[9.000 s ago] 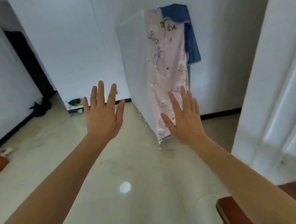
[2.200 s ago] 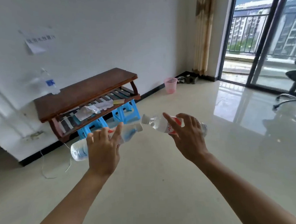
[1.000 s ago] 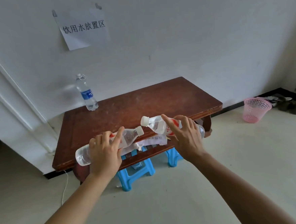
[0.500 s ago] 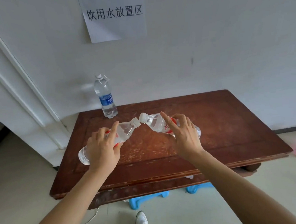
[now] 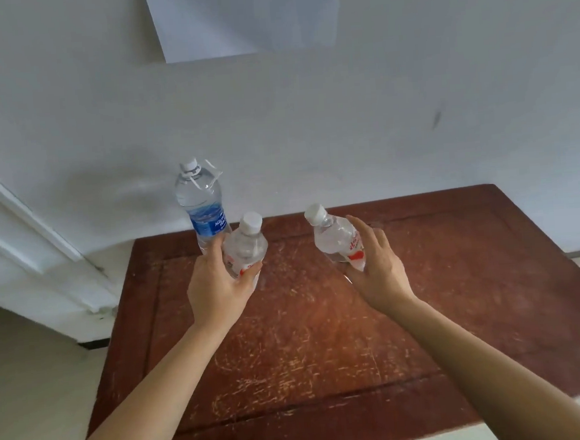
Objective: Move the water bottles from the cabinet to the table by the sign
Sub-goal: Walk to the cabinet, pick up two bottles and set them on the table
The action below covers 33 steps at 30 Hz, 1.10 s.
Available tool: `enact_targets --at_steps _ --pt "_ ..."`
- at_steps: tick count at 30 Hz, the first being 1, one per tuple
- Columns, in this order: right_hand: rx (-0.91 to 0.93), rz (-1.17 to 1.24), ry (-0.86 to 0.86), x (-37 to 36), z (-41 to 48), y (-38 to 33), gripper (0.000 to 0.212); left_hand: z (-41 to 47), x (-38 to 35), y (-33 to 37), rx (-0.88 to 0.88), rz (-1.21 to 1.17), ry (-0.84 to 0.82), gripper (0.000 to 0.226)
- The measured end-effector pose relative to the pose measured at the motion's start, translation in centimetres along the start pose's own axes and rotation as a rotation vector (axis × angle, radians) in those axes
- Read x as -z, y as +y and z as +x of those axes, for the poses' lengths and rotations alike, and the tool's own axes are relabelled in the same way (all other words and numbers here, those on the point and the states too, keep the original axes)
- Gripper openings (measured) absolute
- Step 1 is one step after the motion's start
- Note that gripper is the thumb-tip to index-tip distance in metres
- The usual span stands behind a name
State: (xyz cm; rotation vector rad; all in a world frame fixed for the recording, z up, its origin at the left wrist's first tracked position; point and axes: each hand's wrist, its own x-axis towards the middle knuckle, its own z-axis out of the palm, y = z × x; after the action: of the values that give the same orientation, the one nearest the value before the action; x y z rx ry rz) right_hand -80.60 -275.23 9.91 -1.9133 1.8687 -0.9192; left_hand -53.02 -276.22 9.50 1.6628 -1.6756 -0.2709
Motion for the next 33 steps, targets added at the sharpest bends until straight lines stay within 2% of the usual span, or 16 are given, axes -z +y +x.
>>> enact_targets --at_steps 3,8,12,17,22,27,31,33 --pt "-0.152 0.120 -0.040 -2.8 2.7 1.9 0.079 1.6 -3.3 -1.9 0.097 -0.073 -0.055 0.077" --pt "-0.262 0.164 -0.119 -7.0 7.0 4.1 0.077 4.1 -7.4 -2.2 0.201 -0.147 -0.091 0.070" --pt "-0.249 0.201 -0.143 -9.4 12.1 5.0 0.076 8.8 -10.8 -2.7 0.196 -0.176 -0.111 0.068" --pt "-0.240 0.315 -0.167 -12.3 16.9 5.9 0.077 13.1 -14.3 -3.8 0.218 -0.088 -0.173 0.071" --pt "-0.193 0.360 -0.238 -13.4 18.3 7.3 0.076 13.9 -14.1 -5.1 0.255 -0.109 -0.278 0.073" --pt "-0.206 0.316 -0.334 -12.5 18.0 9.2 0.080 13.4 -14.1 -5.4 0.256 -0.150 -0.295 0.072" --pt "-0.184 0.222 -0.384 -12.2 18.2 8.0 0.079 12.8 -14.7 -5.6 0.294 -0.201 -0.292 0.075" --pt "-0.181 0.128 -0.416 -12.2 18.0 7.7 0.078 11.8 -15.1 -6.0 0.311 -0.088 -0.328 0.072"
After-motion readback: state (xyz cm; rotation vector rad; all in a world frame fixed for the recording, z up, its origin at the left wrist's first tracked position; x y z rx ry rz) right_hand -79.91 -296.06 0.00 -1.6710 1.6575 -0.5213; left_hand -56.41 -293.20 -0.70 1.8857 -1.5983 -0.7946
